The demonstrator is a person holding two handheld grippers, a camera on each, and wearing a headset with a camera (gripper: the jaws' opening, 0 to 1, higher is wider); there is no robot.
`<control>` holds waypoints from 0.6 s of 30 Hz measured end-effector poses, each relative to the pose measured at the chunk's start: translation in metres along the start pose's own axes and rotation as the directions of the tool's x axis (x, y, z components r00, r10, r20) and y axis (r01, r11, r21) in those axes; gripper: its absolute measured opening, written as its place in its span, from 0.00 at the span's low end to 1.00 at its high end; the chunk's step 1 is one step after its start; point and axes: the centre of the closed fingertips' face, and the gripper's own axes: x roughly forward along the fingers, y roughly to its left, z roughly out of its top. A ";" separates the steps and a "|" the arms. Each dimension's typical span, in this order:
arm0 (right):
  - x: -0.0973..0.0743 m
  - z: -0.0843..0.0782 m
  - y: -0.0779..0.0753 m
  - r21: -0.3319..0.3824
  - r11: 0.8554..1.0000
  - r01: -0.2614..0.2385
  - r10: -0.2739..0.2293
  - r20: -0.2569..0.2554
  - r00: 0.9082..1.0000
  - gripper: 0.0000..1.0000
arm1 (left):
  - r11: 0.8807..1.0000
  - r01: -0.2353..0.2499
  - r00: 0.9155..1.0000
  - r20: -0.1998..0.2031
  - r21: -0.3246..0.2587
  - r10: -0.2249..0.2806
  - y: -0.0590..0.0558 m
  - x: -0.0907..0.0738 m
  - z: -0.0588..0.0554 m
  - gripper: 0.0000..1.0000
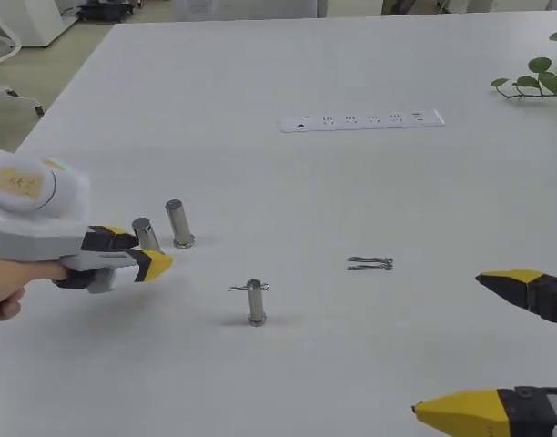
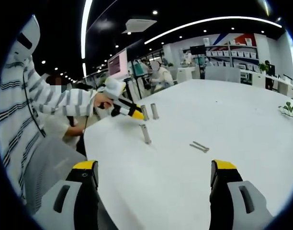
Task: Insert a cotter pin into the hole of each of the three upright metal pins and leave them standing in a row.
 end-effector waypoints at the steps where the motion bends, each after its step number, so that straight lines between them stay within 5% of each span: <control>1: 0.000 -0.001 0.000 -0.001 1.000 -0.001 0.001 -0.003 1.000 0.98 | 1.000 -0.001 1.000 -0.003 0.004 0.001 0.001 0.000 0.000 0.26; 11: 0.001 -0.002 0.003 0.002 1.000 -0.007 0.007 -0.008 1.000 0.96 | 0.999 -0.024 1.000 0.009 0.025 0.024 0.009 0.003 0.009 0.17; 18: 0.001 -0.003 0.002 0.001 1.000 -0.009 0.009 -0.012 1.000 0.95 | 1.000 -0.024 1.000 0.019 -0.012 0.024 0.012 0.002 0.009 0.12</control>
